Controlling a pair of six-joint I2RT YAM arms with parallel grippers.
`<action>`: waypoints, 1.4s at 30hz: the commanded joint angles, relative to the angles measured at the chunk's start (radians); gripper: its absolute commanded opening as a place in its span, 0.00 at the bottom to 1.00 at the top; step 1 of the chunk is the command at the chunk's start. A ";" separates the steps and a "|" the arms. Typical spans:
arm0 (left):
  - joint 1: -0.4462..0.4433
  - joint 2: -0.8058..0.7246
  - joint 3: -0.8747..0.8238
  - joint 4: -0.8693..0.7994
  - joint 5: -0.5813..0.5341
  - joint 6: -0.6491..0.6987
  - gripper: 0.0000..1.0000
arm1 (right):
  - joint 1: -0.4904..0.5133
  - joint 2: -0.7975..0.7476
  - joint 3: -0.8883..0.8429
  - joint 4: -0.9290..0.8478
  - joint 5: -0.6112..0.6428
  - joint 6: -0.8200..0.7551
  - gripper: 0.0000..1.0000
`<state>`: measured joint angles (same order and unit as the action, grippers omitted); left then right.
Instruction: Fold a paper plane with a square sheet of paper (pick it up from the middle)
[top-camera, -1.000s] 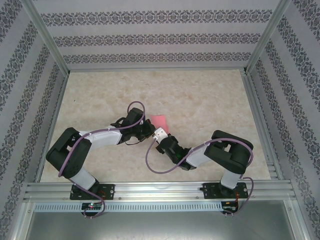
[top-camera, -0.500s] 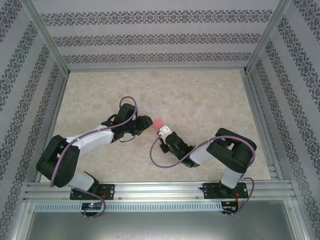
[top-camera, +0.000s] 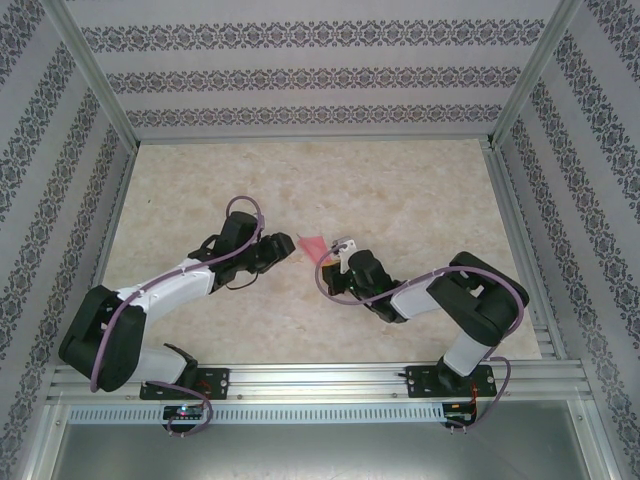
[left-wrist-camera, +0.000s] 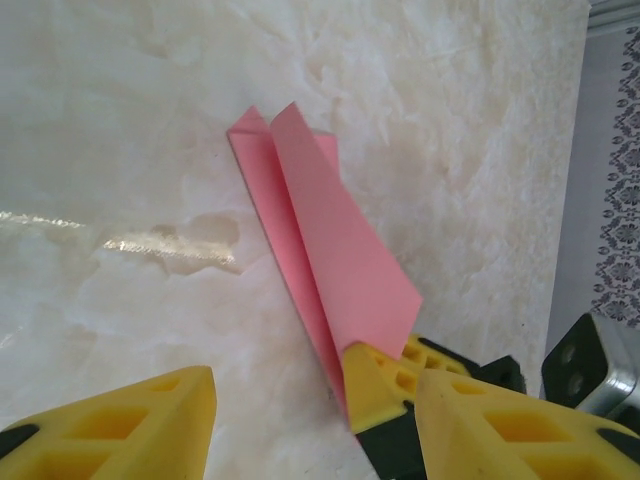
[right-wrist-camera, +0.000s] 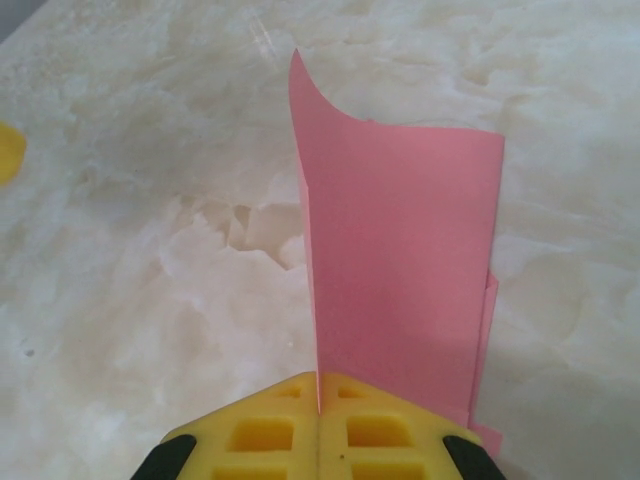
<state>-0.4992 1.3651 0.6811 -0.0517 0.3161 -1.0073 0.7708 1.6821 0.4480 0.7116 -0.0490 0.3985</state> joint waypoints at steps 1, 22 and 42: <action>0.007 -0.002 -0.020 0.080 0.046 0.051 0.56 | -0.017 -0.017 0.018 0.002 -0.088 0.115 0.00; -0.044 0.176 -0.032 0.352 0.152 0.065 0.56 | -0.156 0.086 0.024 0.150 -0.381 0.486 0.00; -0.100 0.332 0.050 0.443 0.168 0.144 0.45 | -0.211 0.165 -0.052 0.293 -0.424 0.611 0.00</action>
<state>-0.5903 1.6814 0.7006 0.3393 0.4709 -0.9077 0.5735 1.8294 0.4080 0.9466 -0.4538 0.9874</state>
